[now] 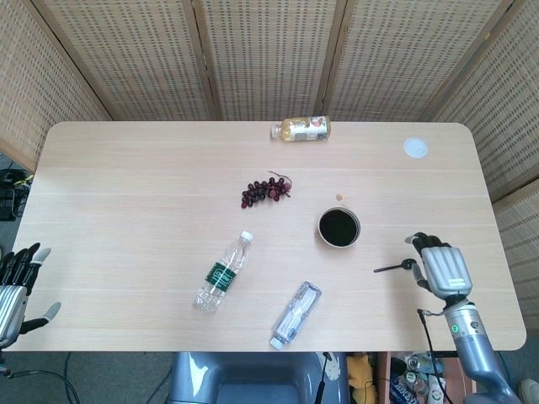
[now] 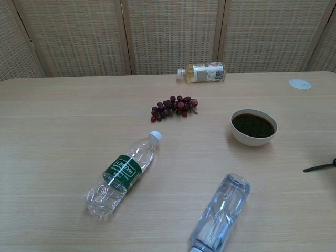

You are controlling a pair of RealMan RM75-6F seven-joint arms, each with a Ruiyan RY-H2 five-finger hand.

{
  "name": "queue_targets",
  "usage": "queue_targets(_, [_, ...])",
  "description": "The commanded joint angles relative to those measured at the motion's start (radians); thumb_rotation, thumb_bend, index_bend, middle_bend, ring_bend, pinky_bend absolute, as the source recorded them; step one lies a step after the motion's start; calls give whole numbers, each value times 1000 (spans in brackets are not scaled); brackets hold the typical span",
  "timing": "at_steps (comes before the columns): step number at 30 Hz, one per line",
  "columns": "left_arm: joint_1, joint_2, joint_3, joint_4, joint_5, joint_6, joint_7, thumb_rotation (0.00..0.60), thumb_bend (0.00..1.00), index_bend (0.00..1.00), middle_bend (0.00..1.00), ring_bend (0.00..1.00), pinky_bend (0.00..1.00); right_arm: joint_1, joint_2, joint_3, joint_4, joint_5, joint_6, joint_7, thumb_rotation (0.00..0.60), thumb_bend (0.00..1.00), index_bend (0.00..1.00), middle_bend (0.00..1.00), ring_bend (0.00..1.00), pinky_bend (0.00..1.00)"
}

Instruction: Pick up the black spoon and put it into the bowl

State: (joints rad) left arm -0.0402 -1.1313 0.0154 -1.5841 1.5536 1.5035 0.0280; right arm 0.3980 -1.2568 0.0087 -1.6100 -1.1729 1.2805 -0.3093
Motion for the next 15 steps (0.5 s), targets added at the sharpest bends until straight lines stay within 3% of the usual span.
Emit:
queue_targets(1, [0,-1,0,-2,2,2,1,600,256,0,0,0,0,-40,-17,1,10,-54,65,16,600,583,293,249,197,367])
queue_targets(11, [2,-4,0,-1,12,13,3,600,255,0,0,0,0,-87,-60,24,63,-118,132,29,600,570,293,253,184,357])
queue_targets(15, [2,-4,-1,-2,12,14,5,600,256,0,0,0,0,-77,-57,31,84,-115,88,38,600,570,293,327,279,422])
